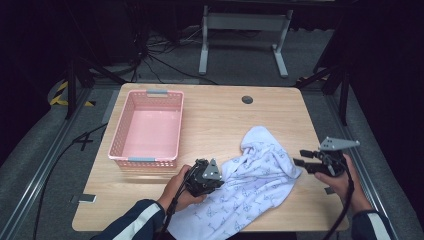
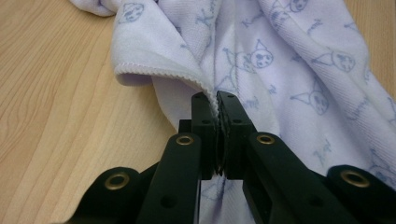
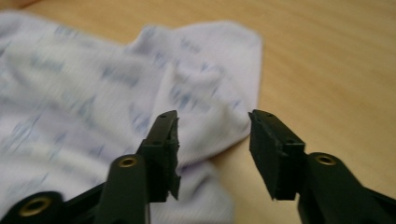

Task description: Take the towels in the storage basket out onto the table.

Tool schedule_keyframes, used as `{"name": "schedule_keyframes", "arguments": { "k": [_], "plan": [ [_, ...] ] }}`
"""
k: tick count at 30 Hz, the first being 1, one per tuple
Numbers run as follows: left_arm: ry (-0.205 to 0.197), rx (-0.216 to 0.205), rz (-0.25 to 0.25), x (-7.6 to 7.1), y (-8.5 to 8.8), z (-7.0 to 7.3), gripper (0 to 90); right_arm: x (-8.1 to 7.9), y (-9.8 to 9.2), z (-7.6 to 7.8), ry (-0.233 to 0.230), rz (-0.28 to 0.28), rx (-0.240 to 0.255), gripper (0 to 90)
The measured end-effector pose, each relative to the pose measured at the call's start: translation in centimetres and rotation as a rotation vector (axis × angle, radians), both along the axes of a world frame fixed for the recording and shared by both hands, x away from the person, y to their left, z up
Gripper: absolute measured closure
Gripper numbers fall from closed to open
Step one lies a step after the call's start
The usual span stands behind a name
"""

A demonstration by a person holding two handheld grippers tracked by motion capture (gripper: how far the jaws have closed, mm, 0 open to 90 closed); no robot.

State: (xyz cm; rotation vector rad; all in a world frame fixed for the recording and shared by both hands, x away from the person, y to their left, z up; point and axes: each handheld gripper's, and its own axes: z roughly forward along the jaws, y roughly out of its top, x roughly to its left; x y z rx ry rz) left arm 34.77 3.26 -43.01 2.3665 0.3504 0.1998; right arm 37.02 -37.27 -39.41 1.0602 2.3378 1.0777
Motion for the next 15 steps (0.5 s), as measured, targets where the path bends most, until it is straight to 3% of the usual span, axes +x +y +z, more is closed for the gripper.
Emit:
{"name": "schedule_keyframes", "arguments": {
  "k": [1,2,4,6,8,13,15],
  "plan": [
    [0.008,0.014,-0.002,0.3,-0.1,-0.2,85.9,1.1,0.2,0.2,-0.007,-0.003,0.0,53.1],
    [0.008,0.014,-0.002,0.3,-0.1,-0.2,84.8,1.1,0.2,0.2,-0.007,-0.003,0.0,53.1],
    [0.029,0.011,0.007,0.7,-0.1,-0.7,83.2,4.6,1.5,0.1,0.004,-0.025,-0.031,52.2],
    [0.034,0.009,0.01,0.9,-0.2,-0.9,83.4,8.5,3.1,-1.2,0.064,-0.027,-0.088,50.0],
    [0.049,-0.005,0.011,1.1,-0.1,-1.1,83.5,10.9,4.2,-2.3,0.139,-0.023,-0.088,47.6],
    [0.051,-0.006,0.003,1.0,0.0,-1.3,84.6,14.1,6.6,-4.5,0.181,-0.047,-0.183,45.1],
    [0.058,-0.01,0.009,0.8,0.0,-1.3,85.2,14.9,6.8,-4.9,0.185,-0.084,-0.154,47.6]
  ]
}}
